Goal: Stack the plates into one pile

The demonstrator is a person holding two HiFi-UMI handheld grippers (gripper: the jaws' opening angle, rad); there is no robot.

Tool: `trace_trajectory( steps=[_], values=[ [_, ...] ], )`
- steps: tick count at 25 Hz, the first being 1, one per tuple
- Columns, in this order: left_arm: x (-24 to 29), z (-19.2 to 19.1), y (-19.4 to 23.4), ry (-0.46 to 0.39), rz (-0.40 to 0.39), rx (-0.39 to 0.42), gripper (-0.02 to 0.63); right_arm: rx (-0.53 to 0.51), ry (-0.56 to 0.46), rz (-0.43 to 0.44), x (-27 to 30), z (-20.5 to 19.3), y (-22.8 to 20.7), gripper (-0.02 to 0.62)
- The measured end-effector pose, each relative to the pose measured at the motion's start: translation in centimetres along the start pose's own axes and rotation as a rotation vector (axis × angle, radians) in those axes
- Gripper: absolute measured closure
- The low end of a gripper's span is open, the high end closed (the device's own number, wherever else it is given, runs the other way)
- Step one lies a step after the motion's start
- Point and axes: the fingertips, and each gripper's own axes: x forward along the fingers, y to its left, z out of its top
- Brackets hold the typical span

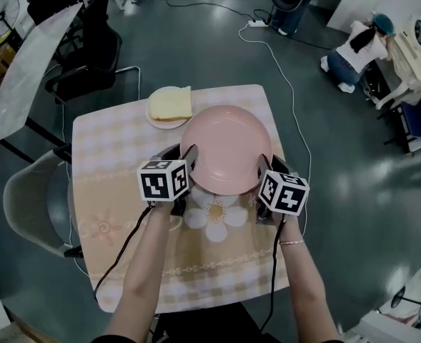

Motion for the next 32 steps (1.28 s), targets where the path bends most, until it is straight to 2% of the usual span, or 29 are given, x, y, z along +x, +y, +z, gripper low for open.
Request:
trace_trajectory(
  steps=[13,25,32],
  values=[
    [1.2,0.6,0.1,0.004,0.012,0.091,0.456,-0.047,-0.009,-0.047,1.6,0.1,-0.6,0.500],
    [1.0,0.5,0.6,-0.009,0.035,0.111,0.417,-0.046,-0.039,-0.060,1.0,-0.2,-0.9,0.488],
    [-1.0,1.2,1.1,-0.061,0.071,0.115,0.453,-0.044,-0.108,-0.037,-1.0,0.8,0.3,0.489]
  ],
)
